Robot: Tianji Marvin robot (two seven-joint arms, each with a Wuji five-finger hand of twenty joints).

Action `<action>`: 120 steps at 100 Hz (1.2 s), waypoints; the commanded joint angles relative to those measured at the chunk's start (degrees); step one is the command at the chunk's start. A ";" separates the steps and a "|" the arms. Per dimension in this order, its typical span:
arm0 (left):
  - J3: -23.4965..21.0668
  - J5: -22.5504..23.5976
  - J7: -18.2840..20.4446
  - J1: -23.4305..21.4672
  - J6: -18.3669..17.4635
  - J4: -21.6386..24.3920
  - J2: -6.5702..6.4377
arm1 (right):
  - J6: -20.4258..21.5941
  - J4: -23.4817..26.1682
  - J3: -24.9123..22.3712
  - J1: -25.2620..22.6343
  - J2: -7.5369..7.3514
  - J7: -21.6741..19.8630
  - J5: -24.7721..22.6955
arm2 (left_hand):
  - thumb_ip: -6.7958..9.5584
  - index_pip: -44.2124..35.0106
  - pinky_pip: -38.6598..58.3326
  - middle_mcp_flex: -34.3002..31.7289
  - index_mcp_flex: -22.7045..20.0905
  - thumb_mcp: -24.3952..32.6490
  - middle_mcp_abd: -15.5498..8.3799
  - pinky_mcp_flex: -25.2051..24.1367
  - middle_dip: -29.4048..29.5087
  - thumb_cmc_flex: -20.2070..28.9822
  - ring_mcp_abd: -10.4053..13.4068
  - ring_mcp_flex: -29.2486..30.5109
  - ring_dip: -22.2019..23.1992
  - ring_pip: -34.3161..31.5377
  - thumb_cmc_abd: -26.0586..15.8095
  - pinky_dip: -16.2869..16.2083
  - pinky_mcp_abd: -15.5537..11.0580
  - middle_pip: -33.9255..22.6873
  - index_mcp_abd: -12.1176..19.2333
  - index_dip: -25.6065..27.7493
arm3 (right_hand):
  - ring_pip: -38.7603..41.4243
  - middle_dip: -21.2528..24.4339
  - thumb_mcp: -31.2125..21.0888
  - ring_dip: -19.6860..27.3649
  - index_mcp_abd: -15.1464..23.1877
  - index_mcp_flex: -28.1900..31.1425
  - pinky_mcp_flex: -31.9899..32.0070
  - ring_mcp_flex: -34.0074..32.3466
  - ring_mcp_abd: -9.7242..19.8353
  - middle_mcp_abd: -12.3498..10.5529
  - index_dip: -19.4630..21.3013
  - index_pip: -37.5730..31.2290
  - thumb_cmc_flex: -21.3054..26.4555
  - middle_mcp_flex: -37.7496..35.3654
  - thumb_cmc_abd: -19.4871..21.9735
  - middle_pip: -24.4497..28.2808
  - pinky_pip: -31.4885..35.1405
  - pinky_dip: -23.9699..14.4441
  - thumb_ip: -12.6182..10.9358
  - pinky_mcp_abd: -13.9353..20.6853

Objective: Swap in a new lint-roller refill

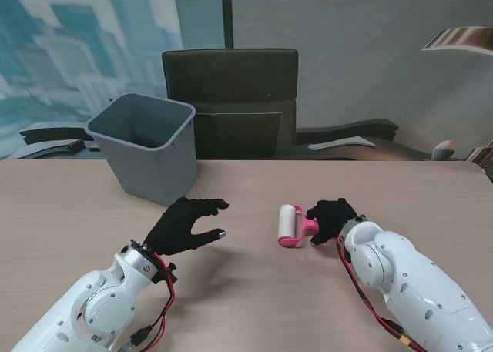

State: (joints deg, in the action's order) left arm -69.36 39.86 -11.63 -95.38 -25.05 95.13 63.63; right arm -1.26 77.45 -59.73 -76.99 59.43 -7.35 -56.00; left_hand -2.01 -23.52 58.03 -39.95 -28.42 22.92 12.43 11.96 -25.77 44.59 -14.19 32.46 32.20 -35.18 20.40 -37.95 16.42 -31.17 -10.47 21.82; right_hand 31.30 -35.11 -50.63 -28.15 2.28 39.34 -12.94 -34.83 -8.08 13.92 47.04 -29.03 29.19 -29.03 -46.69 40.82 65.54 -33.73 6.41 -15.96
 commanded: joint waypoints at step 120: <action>0.38 -13.98 3.89 -2.10 5.96 2.30 1.50 | 11.63 20.42 -8.31 -16.09 4.50 15.74 15.91 | 1.42 -0.53 -1.93 10.82 2.45 -0.91 1.43 -2.17 1.77 -0.54 0.95 -6.81 -0.52 1.52 -1.35 0.21 2.65 3.45 0.70 0.77 | -3.61 3.54 2.01 2.08 0.10 -4.65 -0.83 -3.66 0.59 -0.26 -0.51 3.48 1.58 0.18 8.13 -3.85 -3.84 0.62 -4.21 -0.55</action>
State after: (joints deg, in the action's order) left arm -68.98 26.21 -8.89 -97.19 -19.68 97.33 64.89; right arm 10.64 98.74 -68.63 -92.23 63.52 8.65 -40.11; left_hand -1.91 -23.53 57.15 -30.36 -27.48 22.92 14.31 9.68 -25.77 44.59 -14.19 26.68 32.21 -34.60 20.40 -37.95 18.40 -27.73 -10.55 21.84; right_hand 28.43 -31.48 -47.56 -26.27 1.57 35.71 -14.52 -39.05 -8.39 14.21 46.33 -26.34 31.01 -29.26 -37.21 37.84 61.94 -33.31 4.10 -16.53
